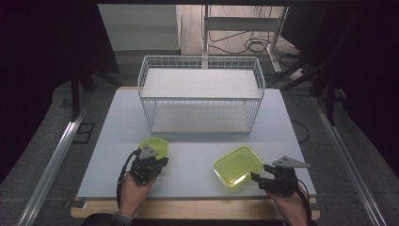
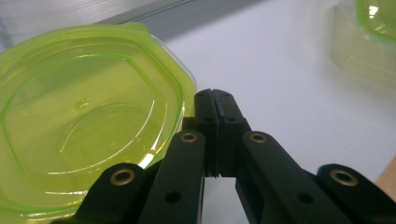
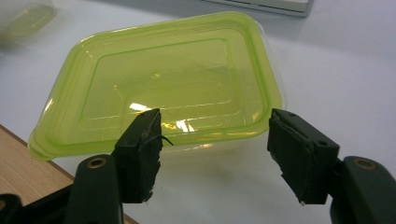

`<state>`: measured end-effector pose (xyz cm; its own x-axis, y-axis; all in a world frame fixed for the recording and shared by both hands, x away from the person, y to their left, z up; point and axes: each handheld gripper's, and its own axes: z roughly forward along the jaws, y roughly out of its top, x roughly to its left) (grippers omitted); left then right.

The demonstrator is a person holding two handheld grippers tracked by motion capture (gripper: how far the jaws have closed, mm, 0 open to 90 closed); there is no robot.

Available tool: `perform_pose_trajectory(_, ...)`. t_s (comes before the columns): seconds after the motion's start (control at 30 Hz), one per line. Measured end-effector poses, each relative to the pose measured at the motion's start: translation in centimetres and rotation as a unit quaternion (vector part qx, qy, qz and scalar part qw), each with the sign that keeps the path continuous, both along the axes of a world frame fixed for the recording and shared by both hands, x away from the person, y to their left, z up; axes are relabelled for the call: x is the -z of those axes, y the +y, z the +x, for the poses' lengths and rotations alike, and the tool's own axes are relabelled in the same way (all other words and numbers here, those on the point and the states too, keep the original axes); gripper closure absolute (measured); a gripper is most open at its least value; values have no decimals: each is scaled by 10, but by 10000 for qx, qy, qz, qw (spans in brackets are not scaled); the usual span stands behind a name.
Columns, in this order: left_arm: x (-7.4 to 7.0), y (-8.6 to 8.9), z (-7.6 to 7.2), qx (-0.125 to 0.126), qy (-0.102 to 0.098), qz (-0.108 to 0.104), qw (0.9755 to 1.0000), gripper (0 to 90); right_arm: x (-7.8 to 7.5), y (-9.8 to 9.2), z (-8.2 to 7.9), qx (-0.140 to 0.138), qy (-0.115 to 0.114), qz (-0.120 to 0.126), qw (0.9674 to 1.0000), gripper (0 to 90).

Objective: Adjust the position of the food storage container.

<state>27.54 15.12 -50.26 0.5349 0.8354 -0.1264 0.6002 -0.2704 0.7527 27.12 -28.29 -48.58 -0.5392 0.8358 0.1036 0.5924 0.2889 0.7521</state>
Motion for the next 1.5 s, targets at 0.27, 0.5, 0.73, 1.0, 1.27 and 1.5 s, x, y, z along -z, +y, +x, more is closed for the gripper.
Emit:
perform_pose_trajectory(0.27,1,18,7,-193,8,-84,9998,900,-2,-1,0,-67,-11,-74,9999,386)
perform_pose_trajectory(0.5,-2,9,-8,15,-124,-172,9998,900,-7,-10,3,54,-105,-21,9999,434)
perform_pose_trajectory(0.73,4,-11,-25,425,-86,-228,9988,900,-12,-19,14,59,-100,-95,9999,700)
perform_pose_trajectory(1.0,16,-40,-31,869,-14,-191,9960,899,-7,-26,36,70,-43,-516,9986,888)
perform_pose_trajectory(1.27,26,-63,-36,1250,136,-75,9920,898,-1,-19,36,-161,159,-432,9988,892)
perform_pose_trajectory(1.5,29,-67,-39,1351,252,-54,9905,896,2,1,28,-475,296,-398,9976,891)
